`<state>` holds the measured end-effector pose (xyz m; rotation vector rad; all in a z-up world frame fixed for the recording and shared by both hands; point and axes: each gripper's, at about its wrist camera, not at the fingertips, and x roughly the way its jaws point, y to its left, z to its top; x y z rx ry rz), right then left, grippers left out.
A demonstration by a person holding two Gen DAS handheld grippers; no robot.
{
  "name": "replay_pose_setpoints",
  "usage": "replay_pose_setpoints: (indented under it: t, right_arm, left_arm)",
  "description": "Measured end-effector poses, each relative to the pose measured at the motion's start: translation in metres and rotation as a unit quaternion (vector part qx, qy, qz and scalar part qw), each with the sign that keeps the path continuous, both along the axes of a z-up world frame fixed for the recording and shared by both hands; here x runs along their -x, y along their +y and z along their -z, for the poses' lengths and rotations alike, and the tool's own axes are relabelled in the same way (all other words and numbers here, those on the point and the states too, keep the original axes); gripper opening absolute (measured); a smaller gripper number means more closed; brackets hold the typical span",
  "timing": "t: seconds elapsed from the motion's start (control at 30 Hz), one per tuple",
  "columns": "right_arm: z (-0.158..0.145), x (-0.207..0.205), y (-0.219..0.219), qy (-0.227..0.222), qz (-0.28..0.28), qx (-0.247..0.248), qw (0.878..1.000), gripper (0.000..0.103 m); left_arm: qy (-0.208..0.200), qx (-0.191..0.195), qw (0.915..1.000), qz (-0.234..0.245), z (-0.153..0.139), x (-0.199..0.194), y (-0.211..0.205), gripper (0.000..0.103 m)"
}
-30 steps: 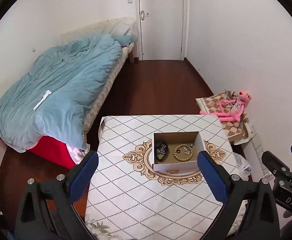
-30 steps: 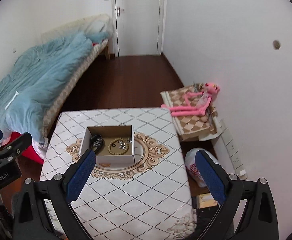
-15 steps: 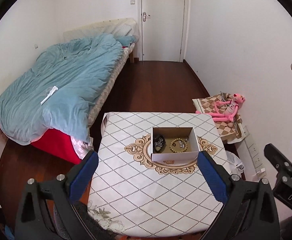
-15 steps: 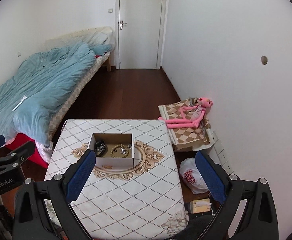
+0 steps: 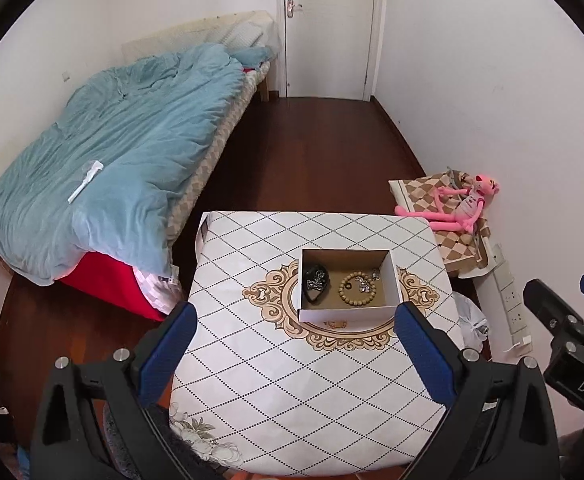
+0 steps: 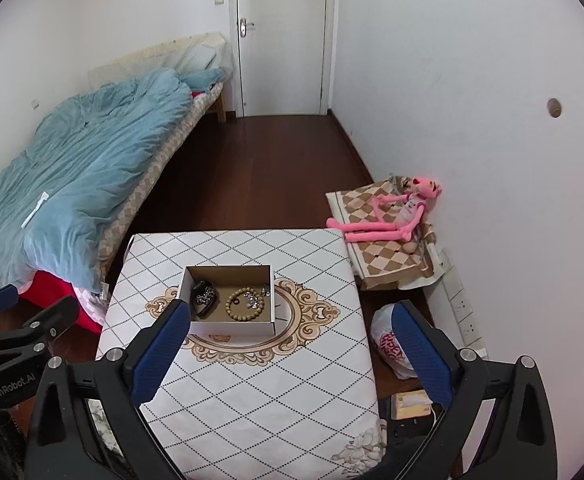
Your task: Organize jewelry
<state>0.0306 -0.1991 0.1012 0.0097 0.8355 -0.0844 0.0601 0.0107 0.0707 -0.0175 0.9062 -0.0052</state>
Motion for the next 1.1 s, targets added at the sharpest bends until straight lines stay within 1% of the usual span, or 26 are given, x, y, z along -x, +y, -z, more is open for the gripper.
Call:
replay_pose_setpoints:
  t: [0.17, 0.37, 0.7, 1.1]
  right_arm:
    - [0.011, -0.027, 0.0, 0.027, -0.007, -0.001, 1.0, 0.102]
    - [0.028, -0.044, 0.001, 0.048, -0.005, 0.009, 0.999, 0.102]
    - [0.044, -0.05, 0.0, 0.063, -0.004, 0.022, 0.998, 0.102]
    - [0.053, -0.052, 0.001, 0.072, -0.005, 0.021, 0.997, 0.102]
  left_arm:
    - [0.013, -0.007, 0.9999, 0.004, 0.003, -0.018, -0.004, 0.101]
    - [0.025, -0.021, 0.9995, 0.005, 0.012, -0.031, -0.009, 0.101]
    - [0.043, -0.017, 0.9989, 0.001, 0.028, -0.036, -0.01, 0.101]
    - [0.043, -0.017, 0.999, 0.001, 0.031, -0.037, -0.009, 0.101]
